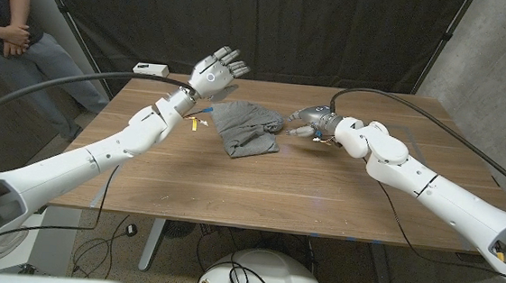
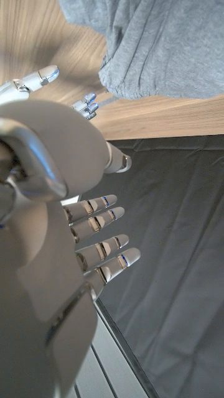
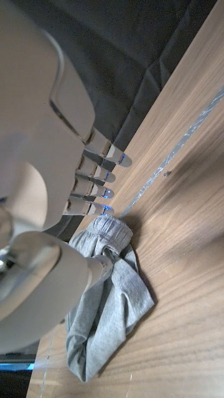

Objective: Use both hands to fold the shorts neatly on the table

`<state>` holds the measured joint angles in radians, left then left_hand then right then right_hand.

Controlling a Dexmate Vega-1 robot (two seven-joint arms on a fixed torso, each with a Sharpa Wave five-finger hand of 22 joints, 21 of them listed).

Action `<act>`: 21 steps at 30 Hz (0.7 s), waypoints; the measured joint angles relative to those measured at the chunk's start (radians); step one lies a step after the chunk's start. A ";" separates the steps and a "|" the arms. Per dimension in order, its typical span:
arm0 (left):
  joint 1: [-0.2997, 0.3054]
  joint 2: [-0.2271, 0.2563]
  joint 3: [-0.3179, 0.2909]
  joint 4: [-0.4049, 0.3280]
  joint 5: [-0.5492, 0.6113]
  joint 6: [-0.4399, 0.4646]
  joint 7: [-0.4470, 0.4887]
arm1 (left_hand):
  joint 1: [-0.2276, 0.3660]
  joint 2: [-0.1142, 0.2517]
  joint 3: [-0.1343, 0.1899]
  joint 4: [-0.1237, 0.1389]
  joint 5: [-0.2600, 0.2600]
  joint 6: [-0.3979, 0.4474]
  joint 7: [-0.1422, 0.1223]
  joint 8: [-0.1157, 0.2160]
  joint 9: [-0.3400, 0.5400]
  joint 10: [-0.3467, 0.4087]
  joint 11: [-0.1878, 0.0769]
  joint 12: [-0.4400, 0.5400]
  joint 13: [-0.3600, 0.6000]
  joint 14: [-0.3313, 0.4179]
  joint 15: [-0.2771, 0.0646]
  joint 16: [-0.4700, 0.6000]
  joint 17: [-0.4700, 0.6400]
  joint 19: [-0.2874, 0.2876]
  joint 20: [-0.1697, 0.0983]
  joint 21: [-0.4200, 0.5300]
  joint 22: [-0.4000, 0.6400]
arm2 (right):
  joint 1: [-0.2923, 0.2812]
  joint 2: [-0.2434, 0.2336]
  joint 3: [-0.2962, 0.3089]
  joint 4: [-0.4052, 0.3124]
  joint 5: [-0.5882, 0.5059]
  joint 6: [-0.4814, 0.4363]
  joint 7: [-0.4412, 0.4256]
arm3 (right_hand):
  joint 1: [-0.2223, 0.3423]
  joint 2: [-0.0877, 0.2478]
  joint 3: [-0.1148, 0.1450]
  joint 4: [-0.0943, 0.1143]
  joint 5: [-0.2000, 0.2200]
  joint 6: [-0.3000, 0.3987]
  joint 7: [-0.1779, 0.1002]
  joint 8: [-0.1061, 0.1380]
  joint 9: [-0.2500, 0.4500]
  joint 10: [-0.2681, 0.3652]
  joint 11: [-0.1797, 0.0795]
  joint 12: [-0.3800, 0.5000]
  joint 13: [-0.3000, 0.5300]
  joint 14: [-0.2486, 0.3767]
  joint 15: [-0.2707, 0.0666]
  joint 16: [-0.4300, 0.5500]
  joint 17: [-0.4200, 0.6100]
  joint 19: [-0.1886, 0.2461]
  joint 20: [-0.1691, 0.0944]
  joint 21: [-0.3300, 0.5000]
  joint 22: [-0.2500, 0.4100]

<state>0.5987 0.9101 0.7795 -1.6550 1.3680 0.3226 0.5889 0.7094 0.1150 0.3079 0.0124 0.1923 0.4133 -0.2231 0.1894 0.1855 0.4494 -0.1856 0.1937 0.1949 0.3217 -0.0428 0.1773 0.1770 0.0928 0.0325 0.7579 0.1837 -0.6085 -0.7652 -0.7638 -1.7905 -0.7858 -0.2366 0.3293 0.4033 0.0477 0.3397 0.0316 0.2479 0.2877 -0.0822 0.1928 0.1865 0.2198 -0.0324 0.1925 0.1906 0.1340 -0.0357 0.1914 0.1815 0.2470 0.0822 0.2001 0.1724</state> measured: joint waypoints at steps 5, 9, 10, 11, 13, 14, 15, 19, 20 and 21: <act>0.047 -0.004 -0.036 -0.022 -0.046 0.031 -0.003 | -0.015 0.004 0.004 0.004 0.000 -0.004 0.003 -0.005 0.000 -0.013 0.008 0.000 0.000 -0.007 0.000 0.000 0.000 -0.004 0.004 0.000 0.000 | -0.025 -0.006 0.022 -0.004 0.032 -0.028 -0.030 | 0.014 0.013 0.012 -0.005 0.008 0.000 0.000 0.000 0.000 0.000 0.000 0.000 0.000 0.000 0.000 0.000 0.000 0.000 0.000 0.000 0.000; 0.083 -0.008 -0.060 -0.039 -0.079 0.055 -0.003 | -0.026 0.015 0.004 0.011 0.000 -0.012 0.004 -0.009 0.000 -0.021 0.010 0.000 0.000 -0.016 0.002 0.000 0.000 -0.002 0.009 -0.001 0.000 | -0.045 -0.010 0.038 -0.007 0.070 -0.046 -0.071 | 0.011 0.028 0.020 -0.005 0.008 0.000 0.000 0.000 0.000 0.004 0.004 0.000 0.000 0.000 0.000 0.000 0.003 0.005 -0.005 0.000 0.000; 0.094 -0.009 -0.067 -0.044 -0.083 0.057 -0.003 | -0.026 0.015 0.004 0.011 0.000 -0.013 0.005 -0.009 0.000 -0.021 0.011 0.000 0.000 -0.016 0.002 0.000 0.000 -0.002 0.009 -0.004 0.000 | -0.047 -0.010 0.041 -0.007 0.077 -0.048 -0.077 | 0.016 0.032 0.020 -0.005 0.008 0.000 0.000 0.000 0.000 0.004 0.004 0.000 0.000 0.000 0.000 0.000 0.003 0.005 -0.005 0.000 0.000; 0.098 -0.009 -0.071 -0.046 -0.096 0.066 -0.003 | -0.026 0.016 0.004 0.011 0.000 -0.013 0.005 -0.009 0.000 -0.022 0.011 0.000 0.000 -0.016 0.002 0.000 0.000 -0.002 0.009 -0.004 0.000 | -0.054 -0.012 0.049 -0.007 0.092 -0.052 -0.088 | 0.016 0.032 0.020 -0.005 0.008 0.000 0.000 0.000 0.000 0.004 0.004 0.000 0.000 0.000 0.000 0.000 0.003 0.005 -0.005 0.000 0.000; 0.121 -0.012 -0.087 -0.057 -0.117 0.082 -0.003 | -0.032 0.021 0.008 0.015 0.000 -0.018 0.011 -0.009 0.000 -0.028 0.018 0.000 0.000 -0.016 0.002 0.000 0.000 -0.006 0.013 -0.004 0.000 | -0.067 -0.013 0.061 -0.008 0.118 -0.060 -0.111 | 0.016 0.032 0.020 -0.005 0.011 0.000 0.000 0.000 0.000 0.004 0.004 0.000 0.000 0.000 0.000 0.000 0.003 0.005 -0.005 0.000 0.000; 0.127 -0.013 -0.091 -0.060 -0.125 0.087 -0.002 | -0.031 0.021 0.008 0.015 0.000 -0.018 0.011 -0.009 0.000 -0.028 0.018 0.000 0.000 -0.016 0.002 0.000 0.000 -0.007 0.014 -0.004 0.000 | -0.067 -0.013 0.061 -0.008 0.120 -0.061 -0.113 | 0.016 0.032 0.020 -0.005 0.011 0.000 0.000 0.000 0.000 0.004 0.004 0.000 0.000 0.000 0.000 0.000 0.003 0.005 -0.005 0.000 0.000; 0.136 -0.014 -0.097 -0.064 -0.136 0.092 -0.001 | -0.035 0.025 0.007 0.016 0.000 -0.020 0.013 -0.009 0.000 -0.032 0.021 0.000 0.000 -0.016 0.002 0.000 0.000 -0.007 0.014 -0.004 0.000 | -0.078 -0.015 0.071 -0.009 0.140 -0.062 -0.131 | 0.016 0.032 0.020 -0.005 0.011 0.000 0.000 0.000 0.000 0.004 0.004 0.000 0.000 0.000 0.000 0.000 0.003 0.005 -0.005 0.000 0.000; 0.161 -0.019 -0.116 -0.078 -0.182 0.114 0.007 | -0.043 0.025 0.004 0.019 0.000 -0.032 0.019 -0.012 0.000 -0.041 0.023 0.000 0.000 -0.027 0.002 0.000 0.000 -0.007 0.014 -0.004 0.000 | -0.098 -0.017 0.090 -0.011 0.188 -0.063 -0.172 | 0.015 0.032 0.020 -0.005 0.011 0.000 0.000 0.000 0.000 0.004 0.004 0.000 0.000 0.000 0.000 0.000 0.003 0.005 -0.005 0.000 0.000; 0.183 -0.023 -0.133 -0.089 -0.182 0.114 0.007 | -0.043 0.025 0.004 0.019 0.000 -0.038 0.020 -0.012 0.000 -0.043 0.025 0.000 0.000 -0.027 0.002 0.000 0.000 -0.007 0.014 -0.004 0.000 | -0.098 -0.017 0.090 -0.011 0.203 -0.063 -0.186 | 0.015 0.032 0.020 -0.005 0.011 0.000 0.000 0.000 0.000 0.004 0.004 0.000 0.000 0.000 0.000 0.000 0.003 0.005 -0.005 0.000 0.000; 0.197 -0.025 -0.145 -0.097 -0.214 0.126 0.013 | -0.043 0.025 0.004 0.019 0.000 -0.041 0.023 -0.012 0.000 -0.046 0.029 0.000 0.000 -0.027 0.002 0.000 0.000 -0.007 0.014 -0.008 0.000 | -0.112 -0.019 0.105 -0.014 0.221 -0.062 -0.202 | 0.012 0.036 0.020 -0.005 0.011 0.000 0.000 0.000 0.000 0.004 0.004 0.000 0.000 0.000 0.000 0.000 0.003 0.005 -0.005 0.000 0.000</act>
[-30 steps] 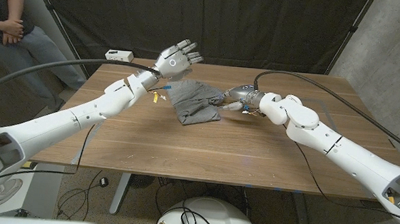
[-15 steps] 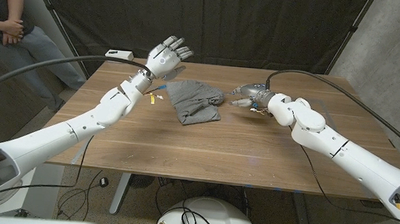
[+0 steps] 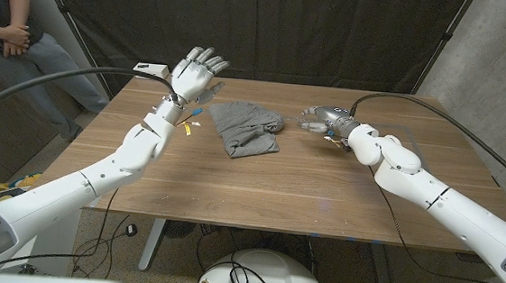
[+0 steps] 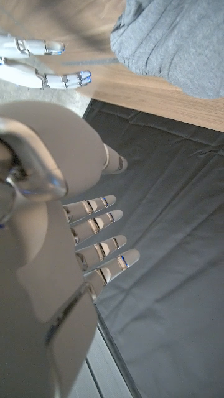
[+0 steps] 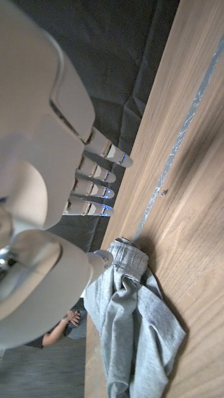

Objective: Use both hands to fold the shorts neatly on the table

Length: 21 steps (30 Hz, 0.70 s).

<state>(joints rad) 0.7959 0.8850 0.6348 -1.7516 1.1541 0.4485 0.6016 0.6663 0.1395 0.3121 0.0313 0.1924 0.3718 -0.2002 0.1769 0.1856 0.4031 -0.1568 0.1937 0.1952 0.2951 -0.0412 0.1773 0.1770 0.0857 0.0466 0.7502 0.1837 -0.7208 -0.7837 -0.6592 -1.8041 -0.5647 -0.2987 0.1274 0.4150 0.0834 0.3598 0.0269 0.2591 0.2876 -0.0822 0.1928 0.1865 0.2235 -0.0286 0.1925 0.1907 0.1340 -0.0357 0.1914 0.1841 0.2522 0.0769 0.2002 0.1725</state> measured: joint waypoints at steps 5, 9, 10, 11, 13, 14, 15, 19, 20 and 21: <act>0.050 -0.008 -0.042 -0.029 -0.084 0.020 0.017 | -0.004 0.004 0.004 0.004 0.000 -0.011 0.011 0.000 -0.004 -0.008 0.008 -0.005 0.000 -0.011 0.000 0.000 0.000 -0.006 0.005 0.000 0.000 | -0.034 -0.002 0.031 -0.001 0.073 0.015 -0.062 | -0.007 0.007 0.004 0.004 0.000 0.005 0.005 0.000 0.000 0.000 0.000 0.000 0.000 0.000 0.000 0.000 0.000 0.004 -0.004 0.000 0.000; 0.089 -0.014 -0.077 -0.052 -0.156 0.027 0.029 | -0.017 0.017 0.008 0.008 0.000 -0.027 0.027 0.000 -0.004 -0.019 0.019 -0.007 0.000 -0.011 0.000 0.000 0.000 -0.006 0.005 -0.001 0.000 | -0.059 -0.002 0.054 -0.001 0.127 0.032 -0.111 | -0.016 0.021 0.008 0.008 0.000 0.005 0.005 0.000 0.000 0.008 0.003 0.004 0.000 0.004 -0.004 0.006 0.004 0.005 -0.005 0.000 0.001; 0.102 -0.016 -0.090 -0.059 -0.172 0.027 0.032 | -0.018 0.018 0.010 0.010 0.000 -0.033 0.032 0.000 -0.004 -0.020 0.020 -0.007 0.000 -0.017 0.001 0.000 0.000 -0.006 0.005 -0.007 0.000 | -0.065 -0.002 0.059 -0.001 0.143 0.038 -0.126 | -0.016 0.023 0.006 0.010 0.000 0.005 0.005 0.000 0.000 0.010 0.001 0.004 0.000 0.005 -0.005 0.006 0.005 0.005 -0.005 0.000 0.001; 0.108 -0.017 -0.094 -0.062 -0.187 0.027 0.035 | -0.025 0.025 0.014 0.014 0.000 -0.041 0.036 0.000 -0.004 -0.025 0.025 -0.007 0.000 -0.022 0.003 0.000 0.000 -0.014 0.005 -0.007 0.000 | -0.070 -0.002 0.063 -0.001 0.153 0.042 -0.134 | -0.020 0.028 0.007 0.013 0.000 0.005 0.005 0.000 0.000 0.011 0.000 0.004 0.000 0.005 -0.006 0.006 0.005 0.005 -0.005 0.000 0.002; 0.132 -0.020 -0.117 -0.075 -0.222 0.027 0.041 | -0.034 0.034 0.022 0.022 0.000 -0.058 0.050 -0.007 -0.004 -0.034 0.034 -0.007 0.000 -0.028 0.002 0.000 0.000 -0.019 0.007 -0.008 0.005 | -0.080 -0.002 0.073 0.000 0.185 0.053 -0.161 | -0.026 0.034 0.009 0.015 0.000 0.005 0.005 0.000 0.000 0.011 0.000 0.004 0.000 0.005 -0.006 0.006 0.005 0.009 -0.009 0.000 0.002; 0.143 -0.022 -0.128 -0.081 -0.251 0.027 0.045 | -0.041 0.041 0.027 0.027 0.000 -0.066 0.058 -0.007 -0.004 -0.038 0.038 -0.007 0.000 -0.037 0.001 0.000 0.001 -0.022 0.010 -0.008 0.005 | -0.089 -0.001 0.080 0.002 0.201 0.060 -0.175 | -0.027 0.035 0.009 0.020 0.000 0.005 0.005 0.000 0.000 0.011 0.000 0.004 0.000 0.005 -0.006 0.006 0.005 0.009 -0.013 0.000 0.002; 0.150 -0.023 -0.134 -0.084 -0.251 0.027 0.045 | -0.044 0.044 0.031 0.031 0.000 -0.072 0.065 -0.007 -0.004 -0.047 0.039 -0.007 0.000 -0.040 0.000 0.000 0.002 -0.024 0.012 -0.008 0.005 | -0.089 -0.001 0.080 0.002 0.209 0.064 -0.182 | -0.032 0.040 0.009 0.023 0.000 0.005 0.005 0.000 0.000 0.011 0.000 0.004 0.000 0.005 -0.006 0.006 0.007 0.007 -0.015 0.000 0.002; 0.190 -0.029 -0.175 -0.104 -0.343 0.012 0.058 | -0.057 0.057 0.051 0.051 0.000 -0.101 0.093 -0.007 -0.004 -0.062 0.055 -0.007 0.000 -0.061 0.000 0.000 0.002 -0.042 0.016 -0.015 0.008 | -0.114 0.003 0.102 0.009 0.262 0.089 -0.227 | -0.040 0.058 0.013 0.033 0.000 0.005 0.005 0.000 0.000 0.011 0.000 0.004 0.000 0.005 -0.006 0.006 0.009 0.006 -0.022 0.000 0.002; 0.201 -0.031 -0.186 -0.108 -0.362 0.008 0.061 | -0.057 0.057 0.056 0.056 0.000 -0.106 0.099 -0.007 -0.004 -0.064 0.057 -0.007 0.000 -0.062 0.001 0.000 0.002 -0.046 0.020 -0.015 0.010 | -0.119 0.003 0.107 0.011 0.274 0.096 -0.236 | -0.042 0.061 0.014 0.034 -0.001 0.005 0.005 0.000 0.000 0.011 0.000 0.004 0.000 0.005 -0.006 0.006 0.009 0.005 -0.024 0.000 0.002; 0.206 -0.032 -0.192 -0.110 -0.362 0.008 0.061 | -0.057 0.057 0.062 0.062 0.004 -0.111 0.104 -0.007 -0.004 -0.070 0.063 -0.007 0.000 -0.070 0.002 0.000 0.002 -0.051 0.025 -0.015 0.010 | -0.119 0.003 0.107 0.011 0.281 0.100 -0.242 | -0.042 0.061 0.014 0.034 -0.004 0.005 0.005 0.000 0.000 0.011 0.000 0.004 0.000 0.005 -0.006 0.006 0.009 0.005 -0.024 0.000 0.002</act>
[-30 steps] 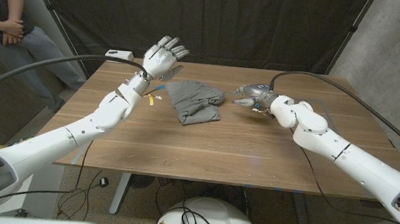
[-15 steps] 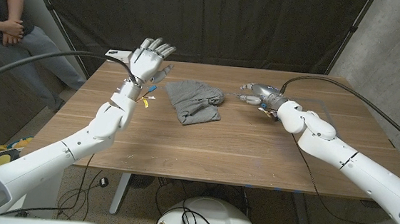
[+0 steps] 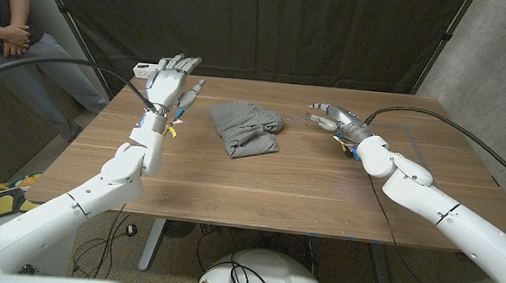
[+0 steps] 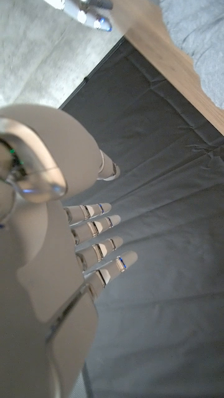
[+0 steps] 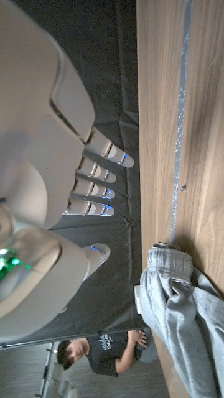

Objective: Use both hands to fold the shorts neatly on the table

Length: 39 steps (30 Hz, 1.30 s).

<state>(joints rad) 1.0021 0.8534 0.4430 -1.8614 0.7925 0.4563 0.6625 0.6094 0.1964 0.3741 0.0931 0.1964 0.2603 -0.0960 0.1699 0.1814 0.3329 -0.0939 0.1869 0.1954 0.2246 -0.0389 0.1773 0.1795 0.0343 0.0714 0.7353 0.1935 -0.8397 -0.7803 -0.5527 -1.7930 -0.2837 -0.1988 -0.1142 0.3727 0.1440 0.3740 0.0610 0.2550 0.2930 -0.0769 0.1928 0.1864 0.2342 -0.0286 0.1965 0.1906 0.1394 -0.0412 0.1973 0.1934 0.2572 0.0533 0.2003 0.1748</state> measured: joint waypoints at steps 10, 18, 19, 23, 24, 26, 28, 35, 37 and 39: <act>0.080 -0.021 -0.096 -0.024 -0.246 -0.091 0.013 | -0.017 0.017 0.056 0.044 0.008 -0.044 0.045 0.000 0.000 -0.037 0.037 0.000 0.000 -0.039 -0.001 0.000 0.000 -0.050 0.000 -0.014 0.005 | -0.043 0.012 0.038 0.028 0.104 0.063 -0.069 | -0.010 0.010 0.004 0.012 -0.004 0.000 0.000 0.000 0.000 0.000 0.000 0.000 0.000 0.000 0.000 0.000 0.005 0.000 -0.007 0.000 0.000; 0.120 -0.043 -0.159 -0.017 -0.383 -0.166 0.007 | -0.038 0.014 0.104 0.076 0.015 -0.063 0.079 0.000 0.000 -0.073 0.062 0.000 0.000 -0.078 0.003 0.000 -0.003 -0.096 0.000 -0.023 0.005 | -0.060 0.021 0.054 0.050 0.171 0.113 -0.105 | -0.018 0.018 0.004 0.021 -0.009 -0.008 0.008 0.000 0.000 0.000 0.000 0.000 0.000 0.000 0.000 0.000 0.005 0.008 -0.037 0.000 0.000; 0.126 -0.048 -0.169 -0.013 -0.437 -0.197 -0.001 | -0.039 0.015 0.110 0.078 0.015 -0.066 0.081 0.000 0.000 -0.079 0.068 0.000 0.000 -0.080 0.001 0.000 -0.003 -0.098 0.002 -0.023 0.004 | -0.066 0.026 0.059 0.060 0.187 0.126 -0.112 | -0.018 0.018 0.007 0.024 -0.011 -0.009 0.009 -0.001 0.000 -0.002 0.002 0.000 0.000 -0.003 0.003 0.000 0.005 0.007 -0.040 0.000 0.000; 0.137 -0.061 -0.191 0.001 -0.506 -0.241 -0.014 | -0.056 0.014 0.126 0.083 0.015 -0.077 0.092 0.000 0.000 -0.099 0.088 0.000 -0.005 -0.103 0.007 0.000 -0.003 -0.119 0.001 -0.030 0.004 | -0.074 0.032 0.067 0.072 0.217 0.152 -0.123 | -0.022 0.022 0.006 0.031 -0.015 -0.015 0.015 -0.005 0.000 -0.004 0.004 0.000 0.000 -0.004 0.004 0.000 0.005 0.010 -0.052 0.000 0.000; 0.142 -0.067 -0.203 0.008 -0.543 -0.266 -0.024 | -0.058 0.012 0.127 0.085 0.015 -0.081 0.096 0.000 0.000 -0.101 0.090 0.000 -0.005 -0.108 0.009 0.000 -0.003 -0.125 -0.001 -0.031 0.004 | -0.078 0.036 0.072 0.079 0.233 0.164 -0.127 | -0.025 0.025 0.007 0.032 -0.015 -0.015 0.015 -0.005 0.000 -0.004 0.004 0.000 0.000 -0.004 0.004 0.000 0.005 0.011 -0.057 0.000 0.000; 0.147 -0.074 -0.214 0.016 -0.582 -0.291 -0.035 | -0.070 0.009 0.129 0.087 0.022 -0.084 0.099 0.000 0.000 -0.111 0.086 0.000 -0.005 -0.116 0.016 0.000 -0.003 -0.128 -0.004 -0.031 0.004 | -0.083 0.041 0.077 0.087 0.251 0.179 -0.131 | -0.026 0.026 0.004 0.035 -0.015 -0.015 0.015 -0.005 0.000 -0.008 0.008 0.000 0.000 -0.008 0.000 0.000 0.005 0.011 -0.057 0.000 0.000; 0.151 -0.080 -0.223 0.024 -0.612 -0.311 -0.043 | -0.075 0.010 0.134 0.091 0.023 -0.089 0.103 0.000 0.000 -0.114 0.089 0.000 -0.005 -0.121 0.021 0.000 -0.003 -0.138 -0.006 -0.031 0.004 | -0.087 0.045 0.081 0.093 0.269 0.193 -0.134 | -0.029 0.029 0.007 0.040 -0.015 -0.020 0.020 -0.005 0.000 -0.009 0.009 -0.004 0.000 -0.011 0.004 0.000 0.004 0.011 -0.057 0.000 0.000; 0.163 -0.098 -0.255 0.061 -0.743 -0.406 -0.094 | -0.103 0.008 0.138 0.095 0.023 -0.110 0.111 0.000 0.000 -0.141 0.105 0.000 -0.005 -0.148 0.030 0.000 -0.003 -0.151 -0.013 -0.037 0.004 | -0.105 0.058 0.095 0.110 0.323 0.235 -0.144 | -0.030 0.030 0.007 0.048 -0.023 -0.027 0.020 -0.009 0.000 -0.011 0.011 -0.004 0.000 -0.013 0.005 0.000 0.004 0.011 -0.068 0.000 0.000; 0.164 -0.100 -0.260 0.071 -0.772 -0.427 -0.111 | -0.119 0.006 0.141 0.099 0.023 -0.120 0.113 0.000 0.000 -0.153 0.110 0.000 -0.005 -0.159 0.034 -0.004 -0.003 -0.151 -0.013 -0.037 0.004 | -0.110 0.060 0.099 0.112 0.336 0.244 -0.146 | -0.036 0.036 0.007 0.048 -0.023 -0.031 0.023 -0.009 0.000 -0.015 0.015 -0.004 0.000 -0.015 0.003 0.000 0.004 0.011 -0.068 0.000 0.000; 0.164 -0.104 -0.269 0.090 -0.818 -0.464 -0.140 | -0.128 0.004 0.141 0.099 0.023 -0.127 0.120 0.000 0.000 -0.162 0.112 0.000 -0.005 -0.172 0.037 -0.004 -0.003 -0.151 -0.013 -0.037 0.004 | -0.119 0.065 0.106 0.113 0.353 0.256 -0.150 | -0.036 0.036 0.009 0.054 -0.023 -0.031 0.023 -0.009 0.000 -0.015 0.015 -0.004 0.000 -0.019 0.000 0.000 0.004 0.007 -0.071 0.000 0.000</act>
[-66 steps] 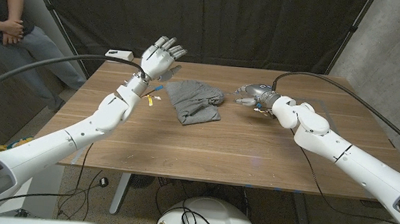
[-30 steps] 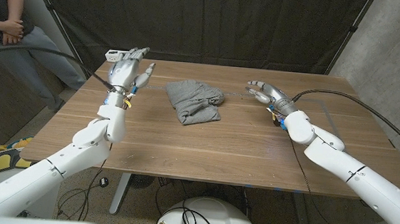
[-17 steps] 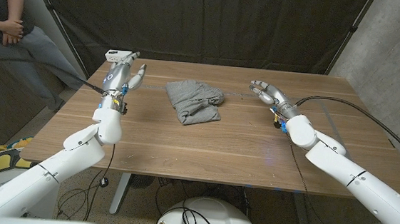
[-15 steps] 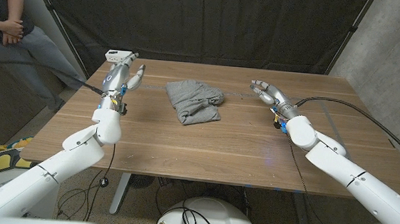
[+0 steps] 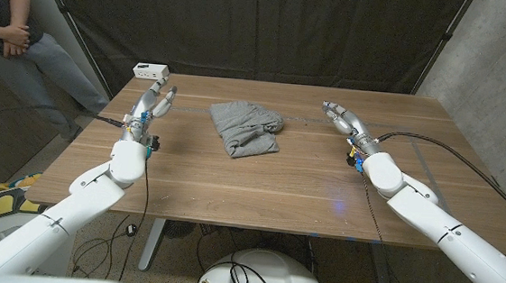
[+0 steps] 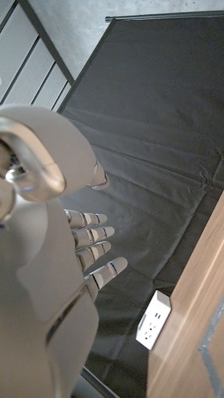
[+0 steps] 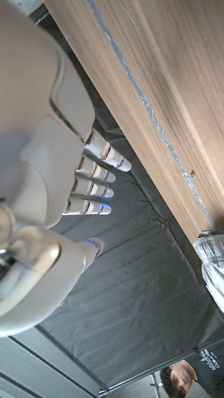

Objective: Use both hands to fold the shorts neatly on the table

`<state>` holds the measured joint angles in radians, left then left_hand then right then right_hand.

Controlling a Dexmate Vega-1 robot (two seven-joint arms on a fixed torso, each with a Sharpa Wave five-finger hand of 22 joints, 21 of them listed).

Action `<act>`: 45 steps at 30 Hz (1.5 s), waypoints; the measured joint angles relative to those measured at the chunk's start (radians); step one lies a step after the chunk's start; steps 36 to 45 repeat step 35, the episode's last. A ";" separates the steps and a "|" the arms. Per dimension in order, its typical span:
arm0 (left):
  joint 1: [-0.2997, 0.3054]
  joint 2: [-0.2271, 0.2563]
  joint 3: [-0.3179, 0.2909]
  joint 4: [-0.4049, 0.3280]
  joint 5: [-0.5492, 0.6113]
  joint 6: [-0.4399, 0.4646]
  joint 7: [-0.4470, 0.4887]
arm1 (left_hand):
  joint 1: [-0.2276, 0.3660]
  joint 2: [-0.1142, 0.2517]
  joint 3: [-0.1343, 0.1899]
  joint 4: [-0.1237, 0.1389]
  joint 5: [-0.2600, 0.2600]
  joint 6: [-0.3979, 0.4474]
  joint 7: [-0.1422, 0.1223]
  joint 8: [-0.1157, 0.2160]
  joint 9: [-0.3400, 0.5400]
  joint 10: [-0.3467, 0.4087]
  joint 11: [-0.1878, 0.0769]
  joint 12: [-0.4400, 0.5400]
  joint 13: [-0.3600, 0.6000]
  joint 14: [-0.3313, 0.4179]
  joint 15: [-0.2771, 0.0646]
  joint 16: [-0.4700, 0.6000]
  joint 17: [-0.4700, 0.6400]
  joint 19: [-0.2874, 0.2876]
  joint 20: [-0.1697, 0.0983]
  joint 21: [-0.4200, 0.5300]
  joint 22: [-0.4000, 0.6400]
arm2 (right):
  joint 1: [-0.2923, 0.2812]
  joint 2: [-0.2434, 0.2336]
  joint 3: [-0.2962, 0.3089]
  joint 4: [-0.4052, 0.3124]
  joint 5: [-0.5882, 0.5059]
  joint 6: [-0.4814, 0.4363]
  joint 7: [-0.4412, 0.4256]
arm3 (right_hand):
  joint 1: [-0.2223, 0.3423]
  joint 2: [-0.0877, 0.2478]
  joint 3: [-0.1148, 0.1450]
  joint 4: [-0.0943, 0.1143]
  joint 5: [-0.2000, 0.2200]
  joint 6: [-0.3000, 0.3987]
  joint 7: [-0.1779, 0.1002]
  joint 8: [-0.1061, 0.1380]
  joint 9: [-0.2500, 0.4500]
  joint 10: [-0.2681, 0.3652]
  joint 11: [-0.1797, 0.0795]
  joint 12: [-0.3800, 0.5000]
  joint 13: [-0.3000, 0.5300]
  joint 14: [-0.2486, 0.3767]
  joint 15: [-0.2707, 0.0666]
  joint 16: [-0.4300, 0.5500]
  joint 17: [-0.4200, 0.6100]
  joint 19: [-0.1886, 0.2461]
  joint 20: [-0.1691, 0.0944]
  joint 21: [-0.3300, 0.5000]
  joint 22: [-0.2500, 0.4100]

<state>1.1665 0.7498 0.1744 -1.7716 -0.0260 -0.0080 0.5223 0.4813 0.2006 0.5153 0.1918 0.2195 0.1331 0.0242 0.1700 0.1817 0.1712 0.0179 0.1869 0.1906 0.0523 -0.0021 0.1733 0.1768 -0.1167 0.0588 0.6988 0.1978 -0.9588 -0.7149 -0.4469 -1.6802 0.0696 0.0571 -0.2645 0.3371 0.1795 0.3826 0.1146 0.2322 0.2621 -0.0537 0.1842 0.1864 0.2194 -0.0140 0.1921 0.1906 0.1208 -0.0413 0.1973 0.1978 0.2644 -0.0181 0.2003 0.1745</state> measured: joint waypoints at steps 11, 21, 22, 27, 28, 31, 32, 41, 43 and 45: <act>-0.021 -0.002 -0.011 0.093 -0.169 -0.149 -0.153 | -0.051 -0.004 -0.004 0.004 0.008 -0.024 -0.001 0.000 0.000 -0.038 0.005 -0.006 -0.005 -0.027 0.006 0.000 0.003 -0.012 -0.013 -0.004 0.000 | -0.038 0.029 0.028 0.006 0.085 0.063 -0.018 | -0.020 0.004 -0.001 0.017 -0.007 -0.011 0.011 0.000 0.000 -0.003 0.003 0.000 0.000 -0.005 0.005 0.000 0.005 0.002 -0.009 0.000 0.000; -0.053 -0.007 0.002 0.177 -0.282 -0.252 -0.261 | -0.087 -0.020 -0.015 0.008 0.008 -0.035 -0.001 0.000 -0.005 -0.041 0.009 -0.006 -0.005 -0.034 0.002 0.000 0.003 -0.012 -0.013 -0.004 0.000 | -0.066 0.059 0.054 0.021 0.169 0.126 -0.022 | -0.039 -0.005 -0.009 0.034 -0.015 -0.016 0.024 0.000 0.000 -0.002 0.013 0.000 0.000 -0.005 0.005 0.000 0.005 0.002 -0.009 0.000 0.000; -0.056 -0.007 0.004 0.183 -0.289 -0.268 -0.281 | -0.088 -0.020 -0.015 0.008 0.008 -0.035 -0.001 0.000 -0.005 -0.041 0.009 -0.006 -0.005 -0.034 0.002 0.000 0.003 -0.012 -0.013 -0.004 0.000 | -0.074 0.064 0.062 0.023 0.177 0.131 -0.022 | -0.050 -0.007 -0.011 0.036 -0.015 -0.013 0.031 0.000 0.000 -0.001 0.017 0.000 0.000 -0.005 0.005 0.000 0.005 0.002 -0.009 0.000 0.000; -0.074 -0.008 0.013 0.214 -0.336 -0.307 -0.338 | -0.103 -0.018 -0.024 0.008 0.008 -0.035 -0.001 0.004 -0.005 -0.041 0.009 -0.002 -0.005 -0.036 0.004 0.002 0.000 -0.012 -0.013 -0.004 0.000 | -0.102 0.072 0.085 0.015 0.207 0.147 -0.038 | -0.062 -0.012 -0.016 0.040 -0.015 -0.015 0.033 0.000 0.000 0.001 0.026 0.000 0.000 -0.001 0.009 0.000 0.009 0.006 -0.005 0.000 0.000; -0.078 -0.008 0.015 0.223 -0.345 -0.314 -0.351 | -0.111 -0.021 -0.024 0.008 0.008 -0.035 -0.001 0.004 -0.005 -0.041 0.009 -0.001 -0.005 -0.038 0.006 0.004 0.000 -0.012 -0.013 -0.004 0.000 | -0.110 0.073 0.090 0.010 0.211 0.149 -0.045 | -0.063 -0.013 -0.018 0.043 -0.015 -0.018 0.036 0.000 0.000 0.004 0.029 0.000 0.000 0.002 0.013 0.000 0.009 0.006 -0.005 0.000 0.000; -0.090 -0.007 0.021 0.242 -0.366 -0.330 -0.379 | -0.116 -0.019 -0.032 0.008 0.008 -0.035 -0.001 0.004 -0.005 -0.041 0.009 -0.001 -0.005 -0.039 0.007 0.004 0.000 -0.016 -0.016 -0.004 0.000 | -0.130 0.076 0.101 -0.003 0.221 0.153 -0.064 | -0.064 -0.014 -0.019 0.044 -0.015 -0.014 0.043 0.000 0.000 0.006 0.031 0.000 0.000 0.004 0.015 0.000 0.007 0.006 -0.005 0.000 0.000; -0.091 -0.007 0.022 0.244 -0.368 -0.332 -0.382 | -0.124 -0.020 -0.032 0.008 0.008 -0.035 -0.001 0.004 -0.005 -0.041 0.009 -0.001 -0.005 -0.039 0.007 0.004 0.000 -0.018 -0.018 -0.004 0.000 | -0.132 0.076 0.102 -0.004 0.222 0.153 -0.066 | -0.067 -0.018 -0.019 0.044 -0.015 -0.014 0.043 0.000 0.000 0.009 0.034 0.000 0.000 0.004 0.015 0.000 0.007 0.006 -0.005 0.000 0.000; -0.100 -0.007 0.029 0.263 -0.383 -0.342 -0.401 | -0.133 -0.016 -0.032 0.008 0.014 -0.039 0.003 0.004 -0.005 -0.045 0.013 -0.001 -0.005 -0.039 0.007 0.004 0.000 -0.018 -0.018 -0.004 0.000 | -0.148 0.080 0.109 -0.012 0.226 0.159 -0.083 | -0.067 -0.017 -0.019 0.044 -0.015 -0.014 0.043 0.000 0.000 0.011 0.036 0.000 0.000 0.004 0.015 0.000 0.007 0.006 -0.005 0.000 0.000; -0.100 -0.007 0.029 0.263 -0.383 -0.342 -0.401 | -0.133 -0.016 -0.032 0.008 0.014 -0.039 0.003 0.004 -0.005 -0.045 0.013 -0.001 -0.005 -0.039 0.007 0.004 0.000 -0.018 -0.018 -0.004 0.000 | -0.148 0.080 0.109 -0.012 0.226 0.159 -0.083 | -0.067 -0.017 -0.019 0.044 -0.015 -0.014 0.043 0.000 0.000 0.011 0.036 0.000 0.000 0.004 0.015 0.000 0.007 0.006 -0.005 0.000 0.000; -0.100 -0.007 0.029 0.263 -0.383 -0.342 -0.401 | -0.133 -0.016 -0.032 0.008 0.014 -0.039 0.003 0.004 -0.005 -0.045 0.013 -0.001 -0.005 -0.039 0.007 0.004 0.000 -0.018 -0.018 -0.004 0.000 | -0.148 0.080 0.109 -0.012 0.226 0.159 -0.083 | -0.067 -0.017 -0.019 0.044 -0.015 -0.014 0.043 0.000 0.000 0.011 0.036 0.000 0.000 0.004 0.015 0.000 0.007 0.006 -0.005 0.000 0.000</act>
